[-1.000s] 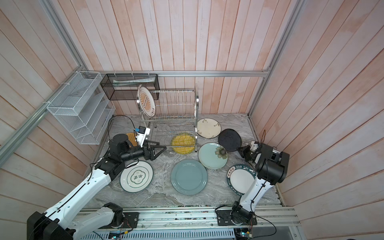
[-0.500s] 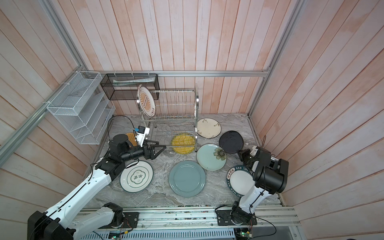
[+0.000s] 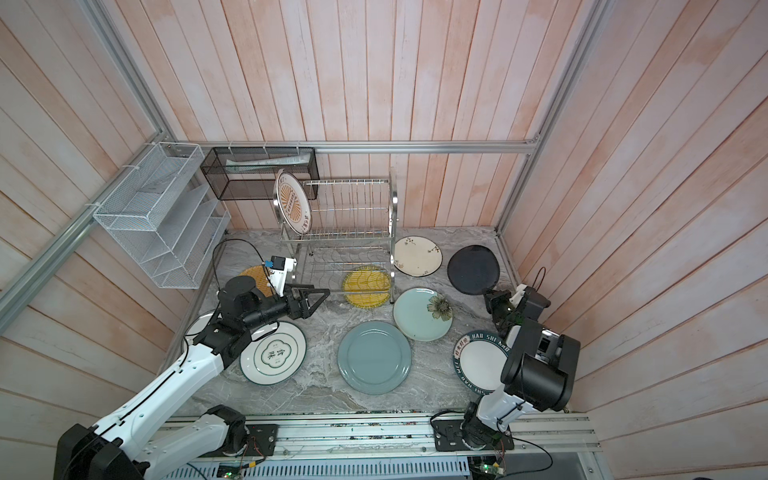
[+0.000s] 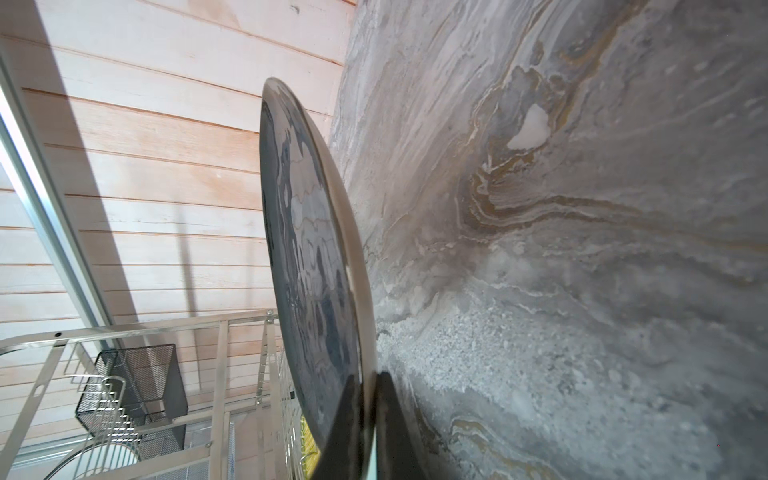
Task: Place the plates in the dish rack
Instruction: 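Lift the black plate upright with the right gripper while the left gripper approaches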
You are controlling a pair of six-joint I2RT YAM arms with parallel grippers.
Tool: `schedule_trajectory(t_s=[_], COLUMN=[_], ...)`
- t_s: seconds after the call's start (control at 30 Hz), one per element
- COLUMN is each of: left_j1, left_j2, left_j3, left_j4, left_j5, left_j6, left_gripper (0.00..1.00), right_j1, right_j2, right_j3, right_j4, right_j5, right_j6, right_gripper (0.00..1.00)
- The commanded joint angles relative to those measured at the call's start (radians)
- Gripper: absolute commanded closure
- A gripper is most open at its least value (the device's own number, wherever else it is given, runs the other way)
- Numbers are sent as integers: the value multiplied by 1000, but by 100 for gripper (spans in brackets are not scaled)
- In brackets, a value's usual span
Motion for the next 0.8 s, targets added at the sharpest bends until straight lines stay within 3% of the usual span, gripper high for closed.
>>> schedule_trajectory(t_s=[0.0,0.23,0.77], left_j1=[4,-30,-300], left_j2=[-5,38,223], left_j3=[-52,-107,-90], left_j4=[123,217,311], left_j5=[15,54,-67], left_j6=[-87,-144,-153], left_gripper=[0,0,0], right_j1=[8,70,215], right_j2=[-80,-235,-673], right_j3=[-23,-82,-217], right_j4=[102,-72,-424], right_j5=[-59,-59,-100], right_j6=[51,-7,-19], right_gripper=[100,100,100])
